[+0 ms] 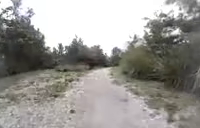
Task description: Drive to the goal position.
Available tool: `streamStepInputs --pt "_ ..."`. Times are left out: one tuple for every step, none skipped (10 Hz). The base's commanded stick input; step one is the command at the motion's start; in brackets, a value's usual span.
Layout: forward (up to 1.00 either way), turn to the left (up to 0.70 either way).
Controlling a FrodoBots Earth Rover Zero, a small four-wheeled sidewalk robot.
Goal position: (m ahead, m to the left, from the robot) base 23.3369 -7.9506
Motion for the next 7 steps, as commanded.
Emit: streamStepInputs --pt "0.85 0.00" --pt "0.85 0.00" --pt "0.85 0.00" --pt "0.85 0.00" --pt "0.85 0.00" --pt "0.85 0.00" --pt "0.85 0.00"
